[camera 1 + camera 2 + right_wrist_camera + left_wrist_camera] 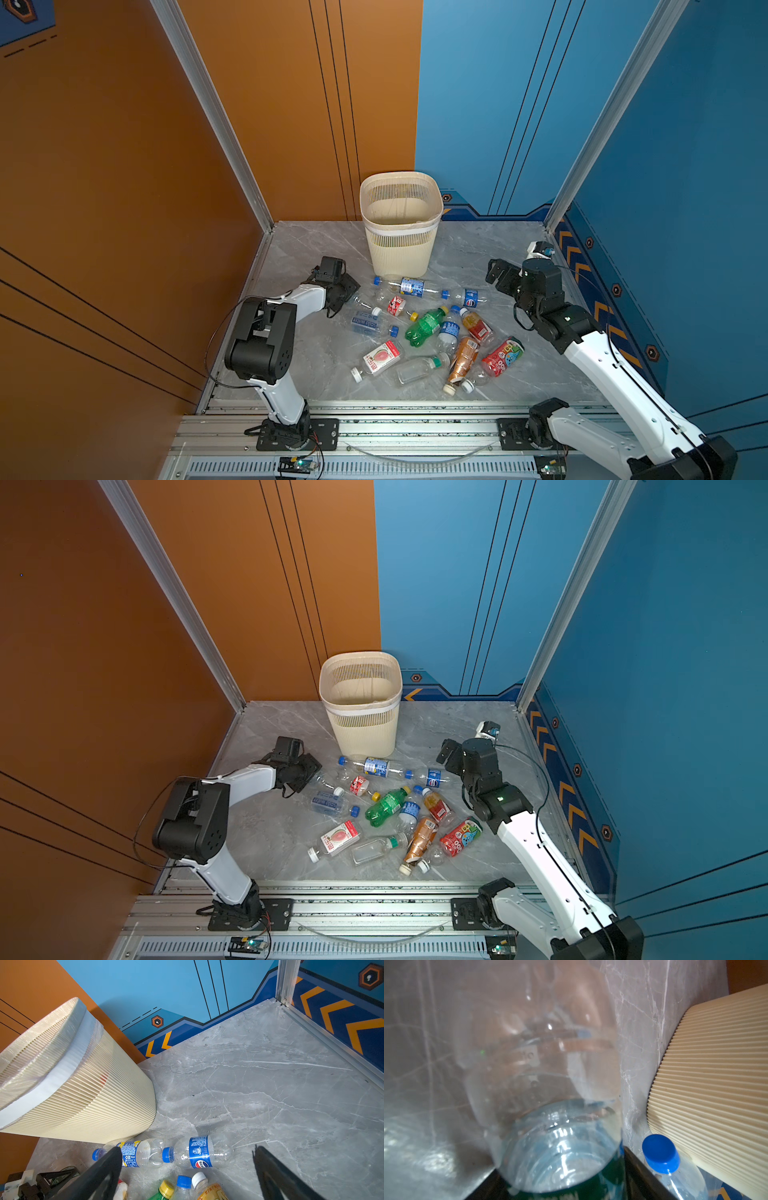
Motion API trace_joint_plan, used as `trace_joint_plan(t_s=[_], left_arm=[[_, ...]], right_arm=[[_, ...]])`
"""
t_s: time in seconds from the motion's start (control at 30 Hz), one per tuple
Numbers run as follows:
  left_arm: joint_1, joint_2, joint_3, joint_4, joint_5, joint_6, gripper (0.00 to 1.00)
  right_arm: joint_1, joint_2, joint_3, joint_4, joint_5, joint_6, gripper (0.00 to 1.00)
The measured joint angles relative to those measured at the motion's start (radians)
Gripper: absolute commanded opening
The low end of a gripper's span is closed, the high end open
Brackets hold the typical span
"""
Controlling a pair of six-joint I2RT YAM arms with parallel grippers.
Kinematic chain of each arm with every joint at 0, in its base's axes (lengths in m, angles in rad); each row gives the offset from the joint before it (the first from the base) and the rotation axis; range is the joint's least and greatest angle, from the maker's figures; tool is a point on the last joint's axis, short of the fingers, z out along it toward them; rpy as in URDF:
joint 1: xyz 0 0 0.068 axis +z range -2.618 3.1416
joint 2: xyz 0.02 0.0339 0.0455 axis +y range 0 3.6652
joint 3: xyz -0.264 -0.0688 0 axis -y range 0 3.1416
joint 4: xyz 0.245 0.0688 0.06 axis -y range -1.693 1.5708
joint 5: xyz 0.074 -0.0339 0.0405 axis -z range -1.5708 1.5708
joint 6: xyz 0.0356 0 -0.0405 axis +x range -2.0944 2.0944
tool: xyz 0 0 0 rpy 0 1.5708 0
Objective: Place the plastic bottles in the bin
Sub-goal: 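Close the left gripper on the Cestbon bottle and lift it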
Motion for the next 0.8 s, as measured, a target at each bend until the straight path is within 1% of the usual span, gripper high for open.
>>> trace_joint_plan(t_s=[0.2, 0.33, 0.43, 0.6, 0.67, 0.8], left_arm=[[0.000, 0.001, 0.003, 0.010, 0.001, -0.011, 0.60], [0.009, -0.008, 0.003, 0.010, 0.003, -0.016, 0.59], [0.023, -0.045, 0.002, 0.012, 0.004, -0.020, 0.58], [0.060, -0.171, -0.016, 0.034, 0.004, -0.019, 0.58], [0.069, -0.240, -0.029, 0.040, 0.003, -0.018, 0.57], [0.074, -0.404, -0.068, 0.040, -0.020, 0.024, 0.54]], right_arm=[[-0.008, 0.000, 0.000, 0.000, -0.007, 0.003, 0.99], [-0.009, 0.000, 0.000, 0.000, -0.008, 0.004, 1.00], [-0.012, 0.000, 0.000, 0.000, -0.008, 0.004, 1.00], [-0.014, 0.000, 0.000, 0.001, -0.008, 0.007, 1.00], [-0.014, 0.000, 0.000, 0.001, -0.008, 0.007, 1.00], [-0.014, 0.000, 0.000, 0.002, -0.008, 0.009, 1.00]])
